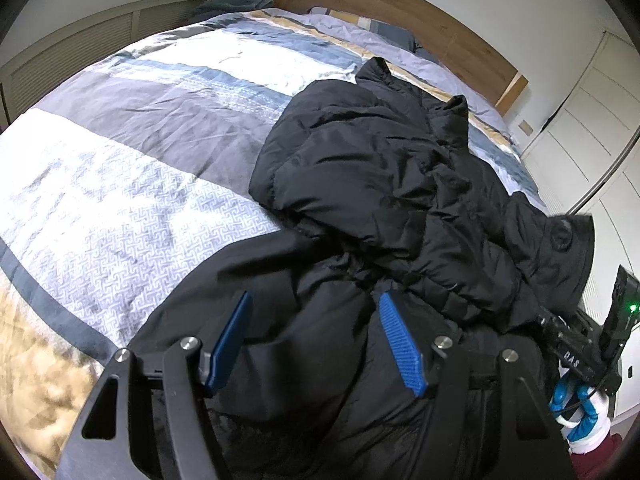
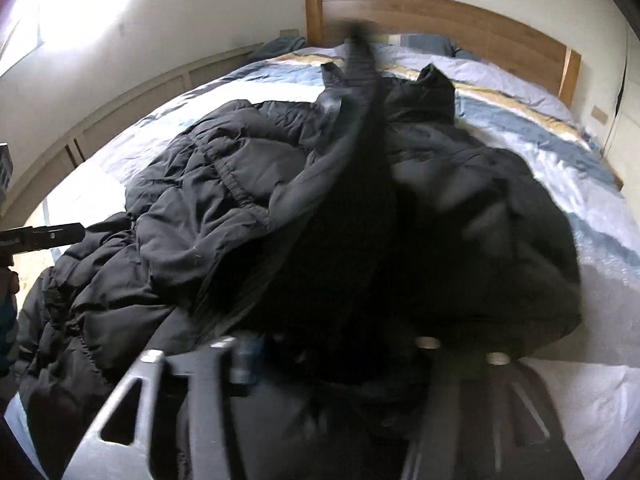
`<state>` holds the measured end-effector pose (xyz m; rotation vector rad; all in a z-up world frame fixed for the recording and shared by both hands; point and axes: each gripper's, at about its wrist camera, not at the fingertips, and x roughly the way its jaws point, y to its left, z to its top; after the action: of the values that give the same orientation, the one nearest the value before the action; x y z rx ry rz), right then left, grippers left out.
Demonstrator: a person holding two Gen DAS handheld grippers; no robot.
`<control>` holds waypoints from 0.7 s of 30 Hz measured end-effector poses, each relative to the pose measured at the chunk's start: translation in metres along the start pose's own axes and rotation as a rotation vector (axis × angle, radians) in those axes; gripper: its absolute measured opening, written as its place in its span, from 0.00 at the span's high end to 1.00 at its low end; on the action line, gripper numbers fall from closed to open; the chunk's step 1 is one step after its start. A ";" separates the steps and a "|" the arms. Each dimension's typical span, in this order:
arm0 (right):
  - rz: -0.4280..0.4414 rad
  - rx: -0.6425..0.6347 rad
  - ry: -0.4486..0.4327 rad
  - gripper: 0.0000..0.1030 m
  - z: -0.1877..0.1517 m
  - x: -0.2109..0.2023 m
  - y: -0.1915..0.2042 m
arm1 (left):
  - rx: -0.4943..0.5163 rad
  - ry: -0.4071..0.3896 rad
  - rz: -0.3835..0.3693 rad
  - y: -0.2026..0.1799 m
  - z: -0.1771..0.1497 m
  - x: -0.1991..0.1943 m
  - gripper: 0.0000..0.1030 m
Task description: Fold large clothes
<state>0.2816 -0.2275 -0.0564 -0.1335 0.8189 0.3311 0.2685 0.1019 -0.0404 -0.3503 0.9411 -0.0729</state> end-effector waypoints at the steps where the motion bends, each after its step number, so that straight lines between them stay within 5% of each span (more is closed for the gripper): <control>1: 0.005 -0.003 0.004 0.43 -0.002 0.000 0.002 | -0.001 0.000 0.005 0.000 0.000 0.000 0.37; 4: 0.029 -0.023 0.006 0.29 -0.006 -0.006 0.010 | 0.004 -0.002 0.012 -0.001 -0.001 -0.004 0.37; 13: 0.120 -0.047 -0.022 0.27 -0.003 -0.035 0.037 | 0.050 -0.036 0.018 -0.025 0.002 -0.025 0.37; 21: 0.098 0.025 -0.085 0.27 -0.011 -0.090 -0.005 | 0.195 -0.054 -0.095 -0.119 0.005 -0.029 0.37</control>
<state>0.2184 -0.2561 0.0018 -0.0552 0.7463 0.4161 0.2664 -0.0027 0.0239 -0.2155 0.8558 -0.2397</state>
